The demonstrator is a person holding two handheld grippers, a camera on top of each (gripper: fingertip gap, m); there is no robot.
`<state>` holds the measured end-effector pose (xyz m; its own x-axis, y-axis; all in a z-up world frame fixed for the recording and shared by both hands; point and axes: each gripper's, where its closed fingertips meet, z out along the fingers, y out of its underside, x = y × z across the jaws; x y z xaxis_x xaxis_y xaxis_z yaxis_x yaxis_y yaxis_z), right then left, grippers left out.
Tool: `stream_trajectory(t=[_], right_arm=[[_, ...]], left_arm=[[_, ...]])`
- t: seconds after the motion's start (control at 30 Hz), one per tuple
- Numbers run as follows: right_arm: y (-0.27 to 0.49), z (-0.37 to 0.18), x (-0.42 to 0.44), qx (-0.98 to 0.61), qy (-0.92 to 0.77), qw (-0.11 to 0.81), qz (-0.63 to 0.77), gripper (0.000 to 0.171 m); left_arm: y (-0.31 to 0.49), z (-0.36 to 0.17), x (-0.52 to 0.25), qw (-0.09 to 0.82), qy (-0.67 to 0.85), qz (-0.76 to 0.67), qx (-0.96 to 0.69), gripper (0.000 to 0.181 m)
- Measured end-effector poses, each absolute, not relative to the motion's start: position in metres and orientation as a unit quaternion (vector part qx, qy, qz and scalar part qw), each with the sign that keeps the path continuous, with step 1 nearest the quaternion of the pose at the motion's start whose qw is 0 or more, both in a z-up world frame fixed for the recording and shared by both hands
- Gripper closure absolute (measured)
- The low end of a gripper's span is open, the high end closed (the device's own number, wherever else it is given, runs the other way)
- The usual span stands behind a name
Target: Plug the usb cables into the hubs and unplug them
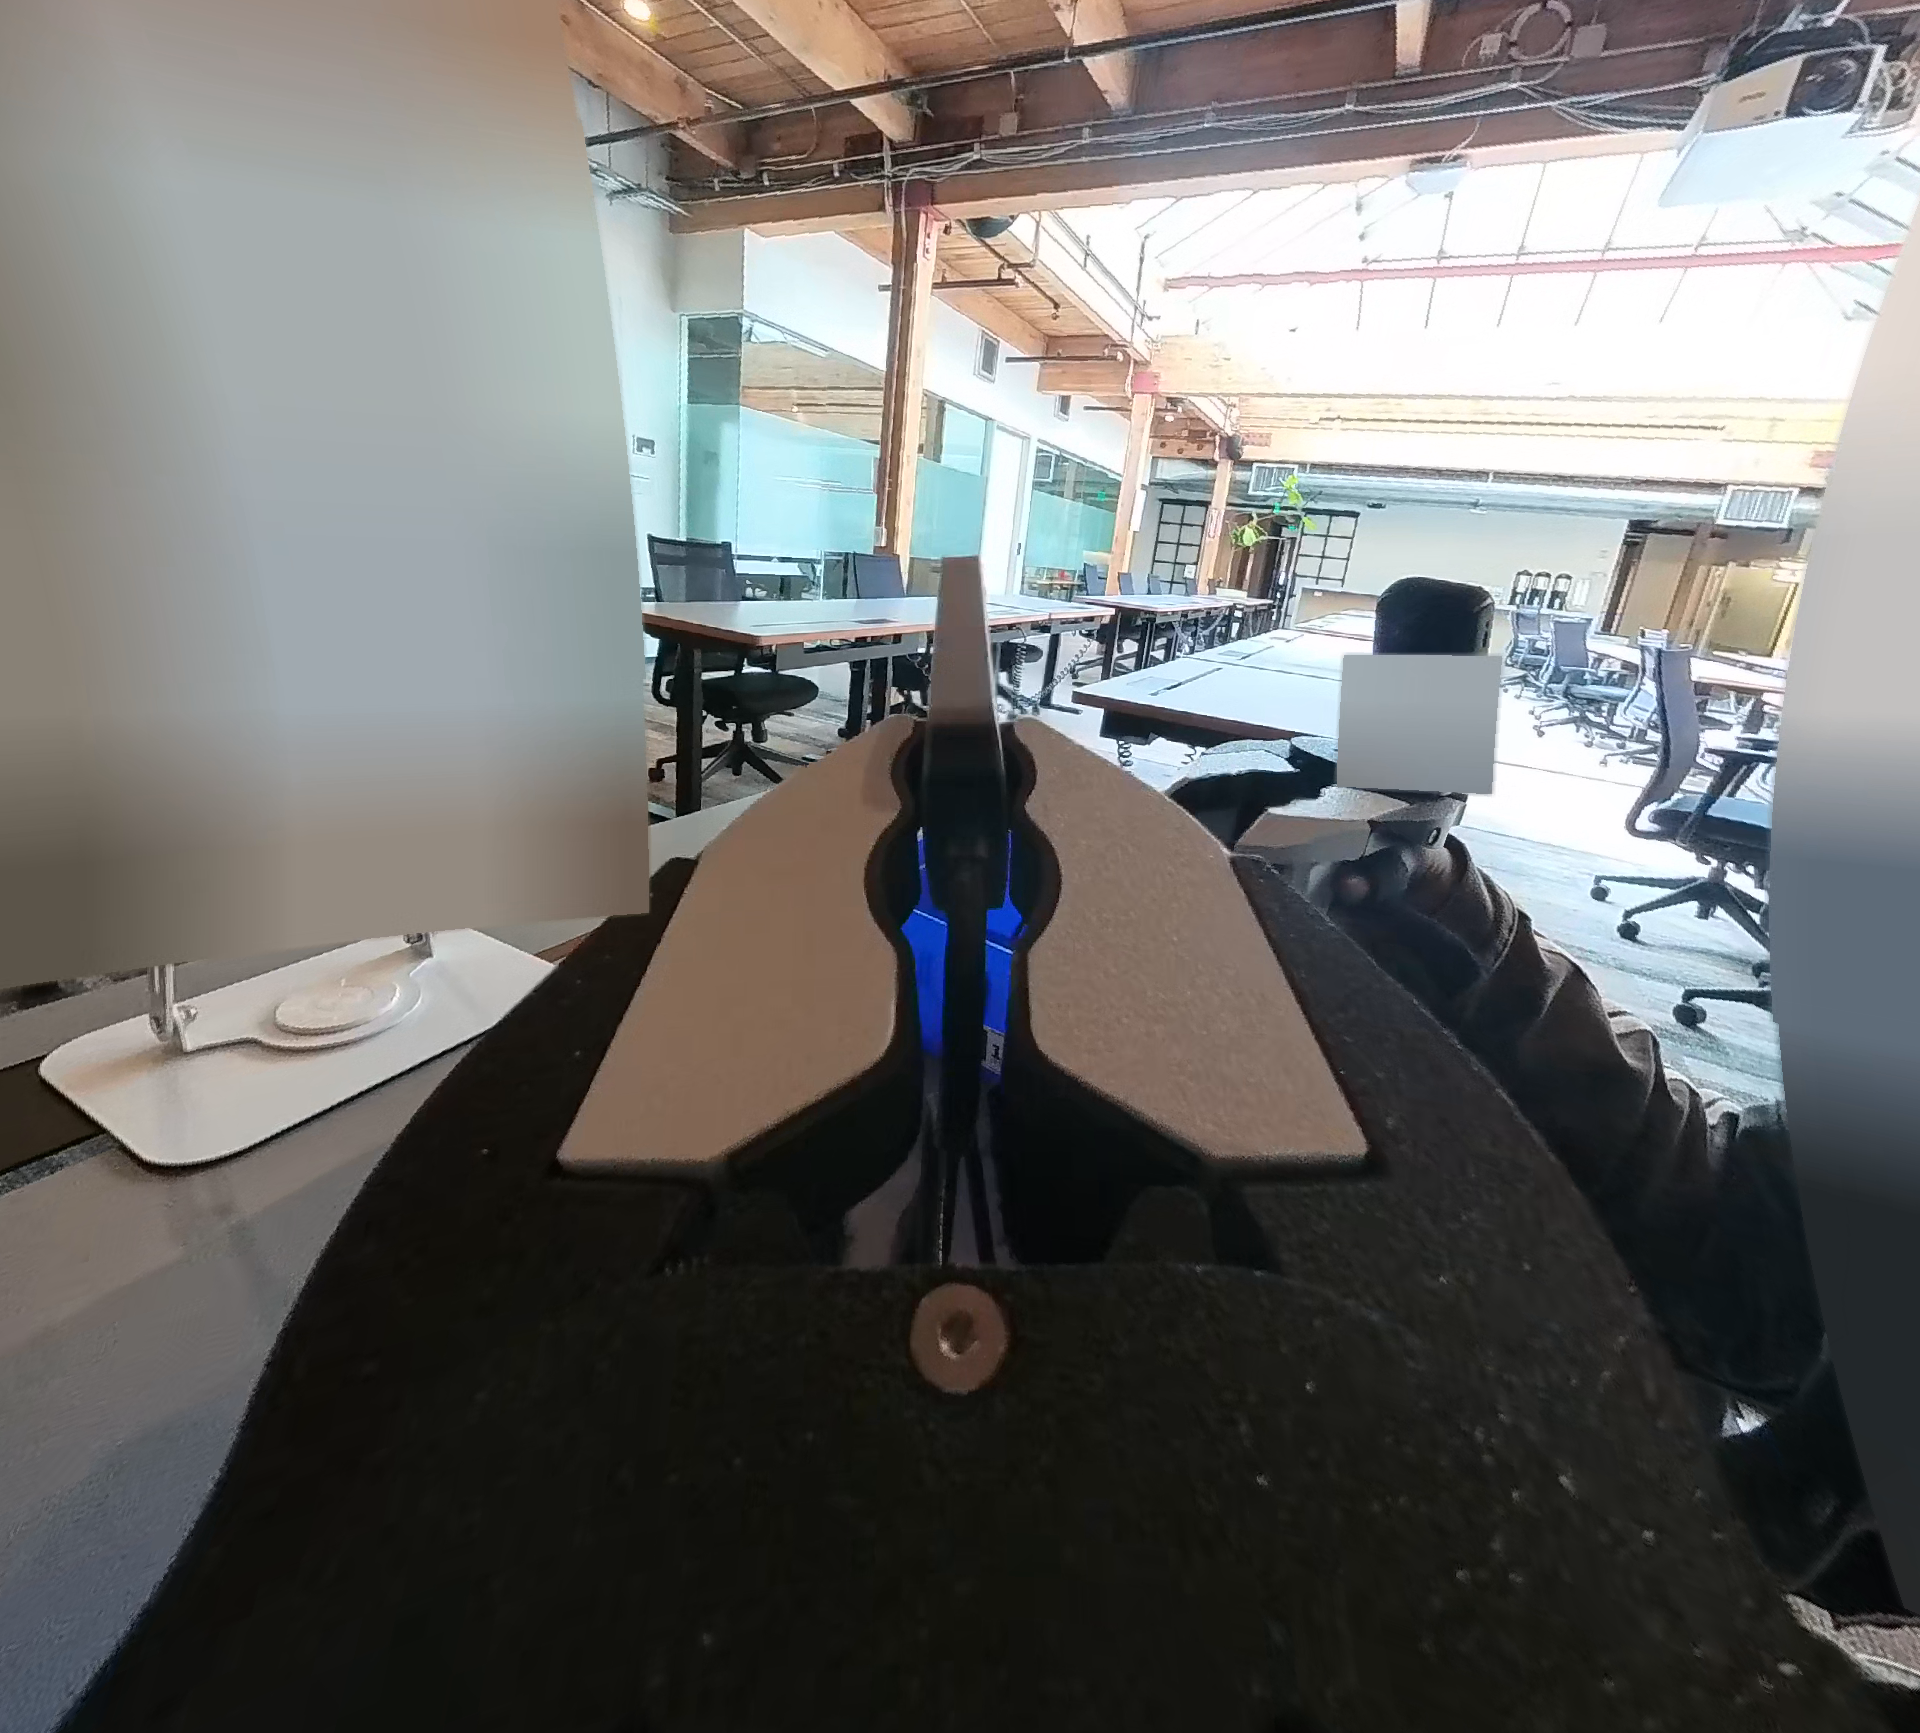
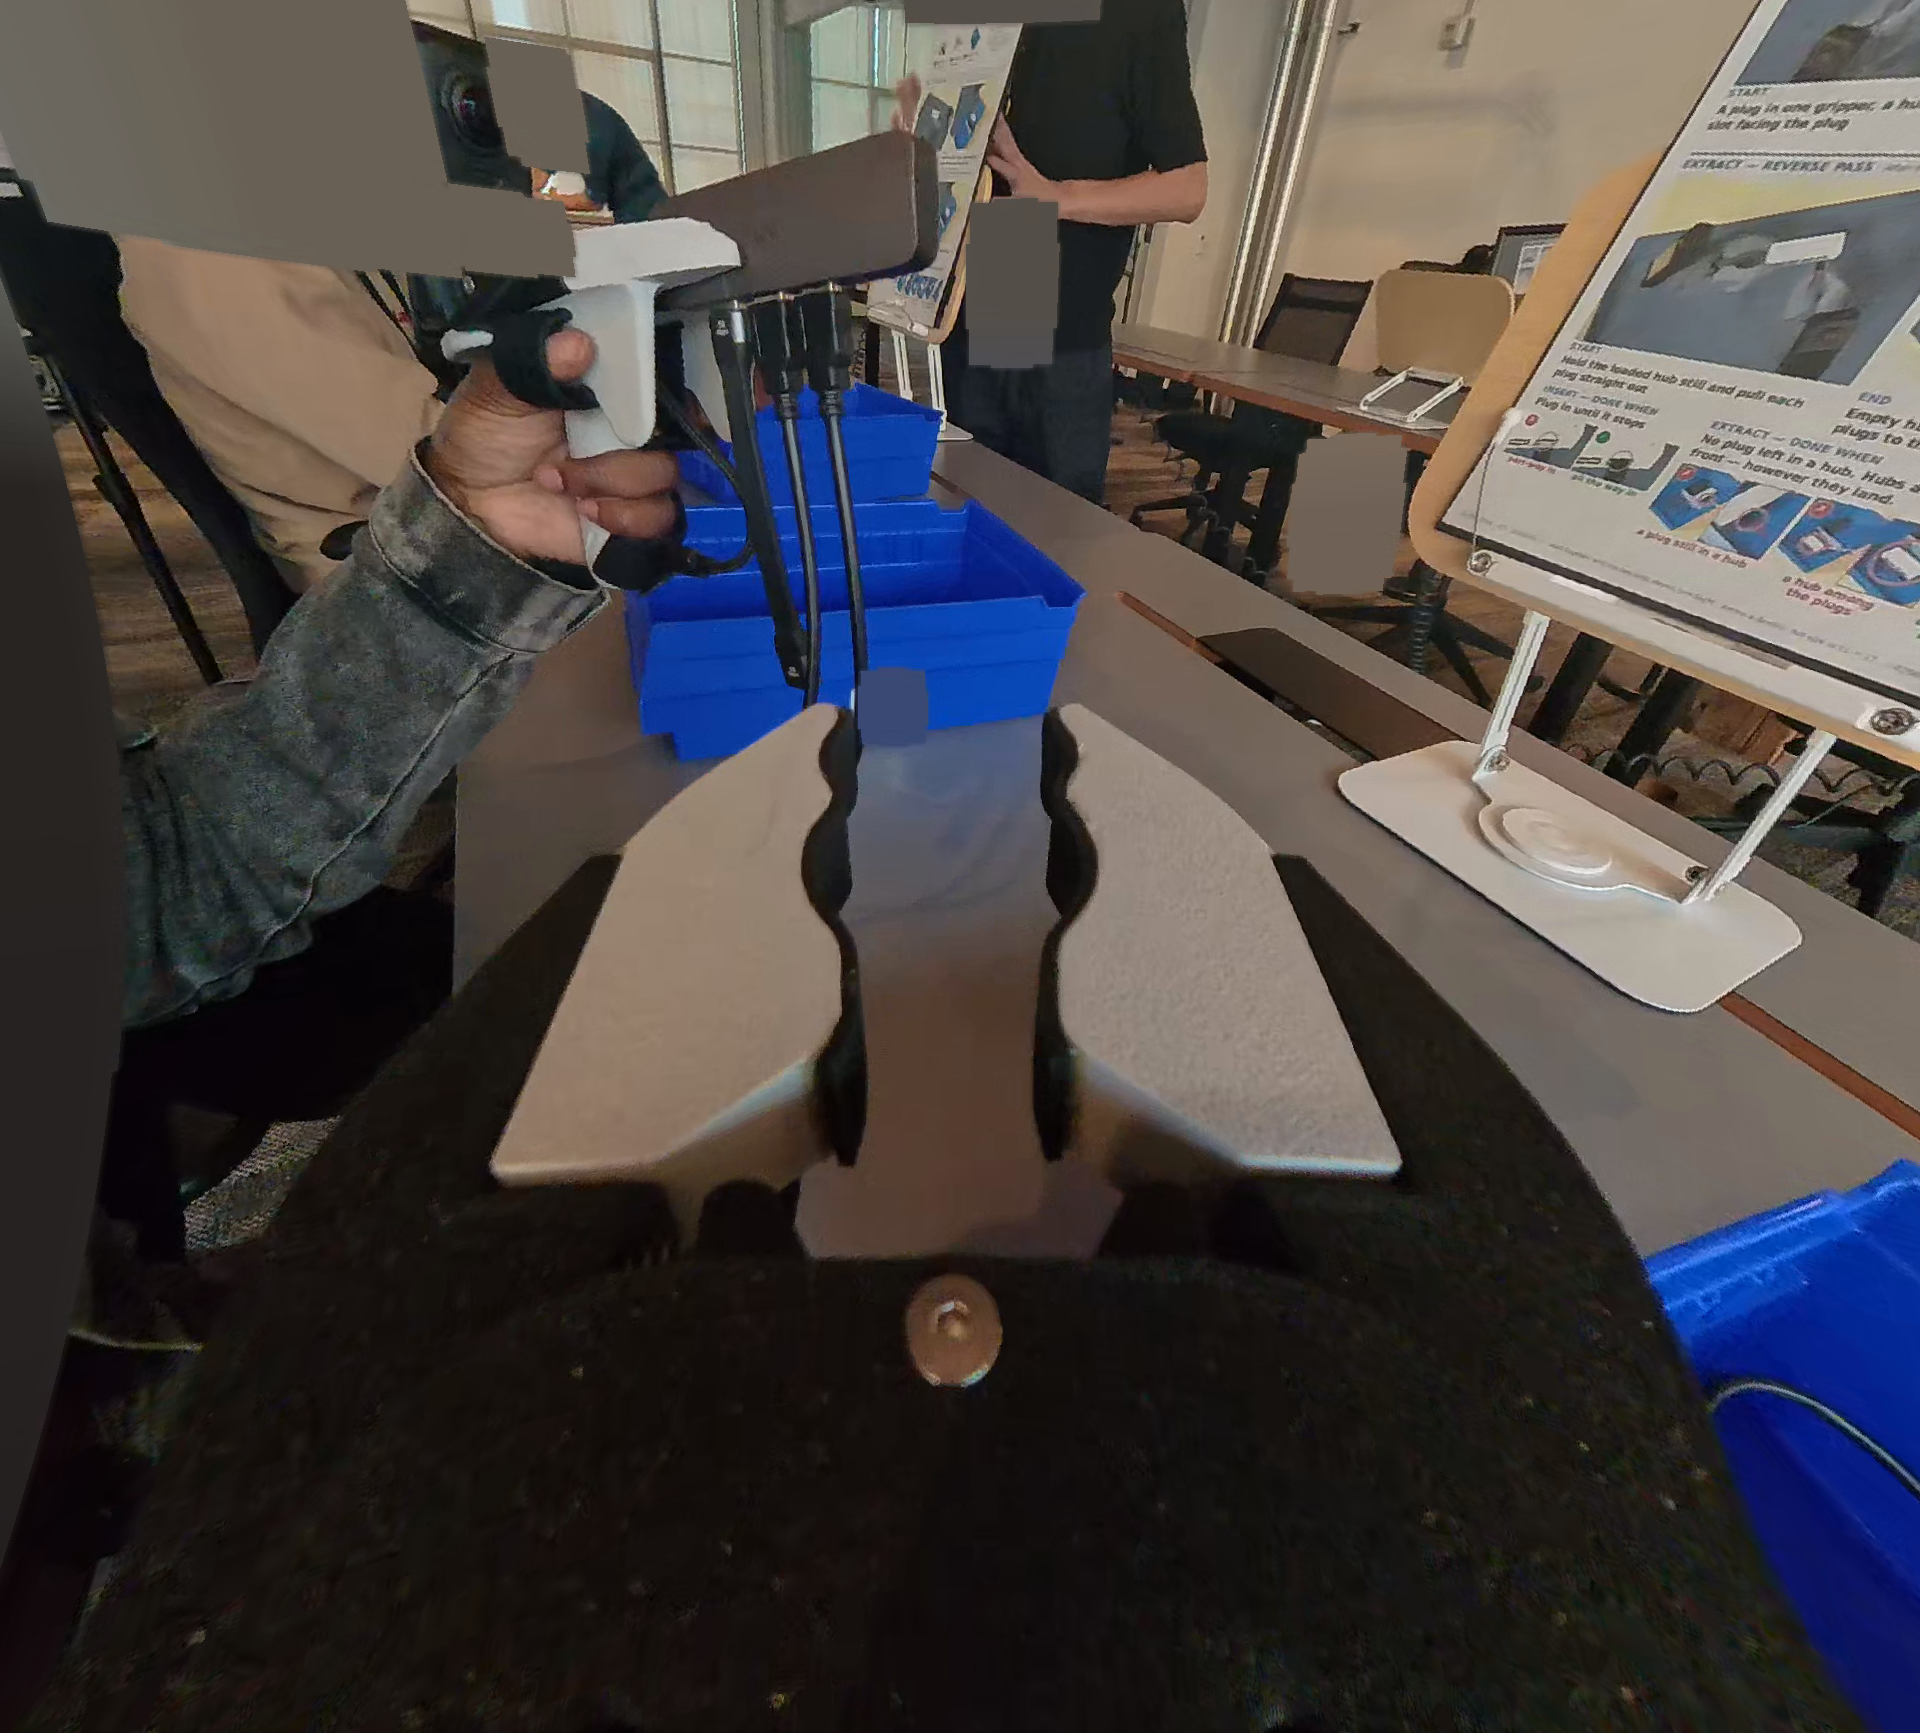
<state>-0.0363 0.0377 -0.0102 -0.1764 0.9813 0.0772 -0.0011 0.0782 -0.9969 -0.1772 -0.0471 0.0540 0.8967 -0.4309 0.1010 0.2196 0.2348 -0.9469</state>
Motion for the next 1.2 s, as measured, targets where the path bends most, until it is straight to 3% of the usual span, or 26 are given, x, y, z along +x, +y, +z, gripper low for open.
stream_trajectory(t=[1.2], right_arm=[[0.032, -0.024, -0.040, -0.436, -0.599, 0.461, 0.487, 0.134]], left_arm=[[-0.045, 0.054, -0.166, 0.781, 0.113, -0.185, -0.586, 0.170]])
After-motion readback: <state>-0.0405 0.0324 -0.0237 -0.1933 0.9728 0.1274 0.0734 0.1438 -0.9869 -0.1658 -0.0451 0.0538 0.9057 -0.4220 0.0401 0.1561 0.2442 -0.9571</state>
